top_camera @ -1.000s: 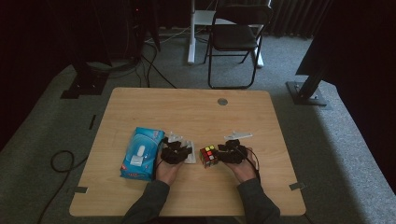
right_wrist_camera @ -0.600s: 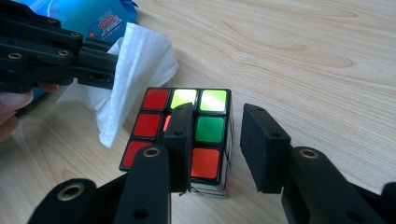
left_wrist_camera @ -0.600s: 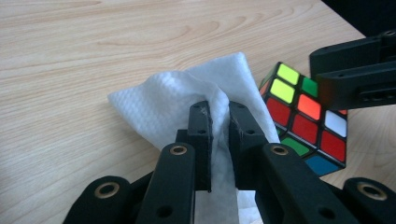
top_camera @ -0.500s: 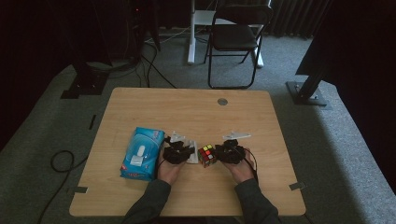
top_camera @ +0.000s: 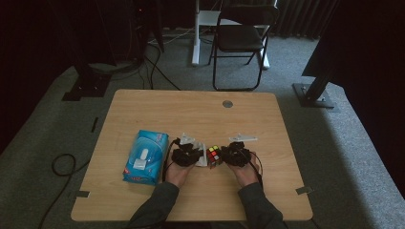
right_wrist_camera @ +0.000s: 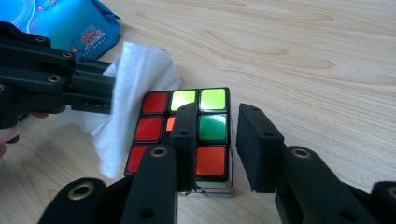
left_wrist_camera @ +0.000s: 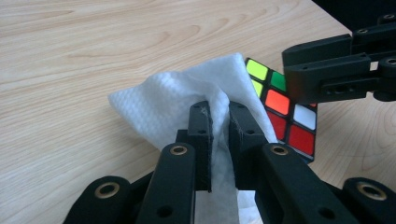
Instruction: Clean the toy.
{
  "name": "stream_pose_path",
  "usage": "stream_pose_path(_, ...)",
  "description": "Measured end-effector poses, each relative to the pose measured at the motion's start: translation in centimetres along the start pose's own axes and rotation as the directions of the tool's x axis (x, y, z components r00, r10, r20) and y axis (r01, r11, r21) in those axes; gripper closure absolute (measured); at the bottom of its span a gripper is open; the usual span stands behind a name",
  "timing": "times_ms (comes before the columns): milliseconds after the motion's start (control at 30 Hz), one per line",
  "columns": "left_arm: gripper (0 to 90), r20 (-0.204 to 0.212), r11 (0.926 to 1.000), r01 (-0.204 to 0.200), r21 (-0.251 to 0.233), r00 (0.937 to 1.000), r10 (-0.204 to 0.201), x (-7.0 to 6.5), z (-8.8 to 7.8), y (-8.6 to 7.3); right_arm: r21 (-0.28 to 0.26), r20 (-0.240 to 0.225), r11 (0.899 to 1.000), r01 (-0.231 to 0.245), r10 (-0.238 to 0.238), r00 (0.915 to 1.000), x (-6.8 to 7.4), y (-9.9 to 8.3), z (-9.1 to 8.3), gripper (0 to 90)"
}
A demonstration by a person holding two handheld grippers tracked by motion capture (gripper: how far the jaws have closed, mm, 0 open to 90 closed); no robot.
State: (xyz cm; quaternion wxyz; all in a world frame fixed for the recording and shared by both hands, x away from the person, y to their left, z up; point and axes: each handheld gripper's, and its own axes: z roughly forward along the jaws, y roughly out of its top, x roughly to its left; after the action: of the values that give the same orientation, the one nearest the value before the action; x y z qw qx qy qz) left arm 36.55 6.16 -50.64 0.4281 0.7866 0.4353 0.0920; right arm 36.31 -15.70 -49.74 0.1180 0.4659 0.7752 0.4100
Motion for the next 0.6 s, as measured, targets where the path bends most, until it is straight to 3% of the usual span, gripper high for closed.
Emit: stream_pose_path(600, 82.2, -0.019, 0.9999, 0.005, 0.014, 0.9998, -0.005, 0.1, 1.2, 0.4, 0.002, -0.016, 1.000, -0.006, 0.006, 0.9999, -0.1, -0.2, -0.1, 67.9)
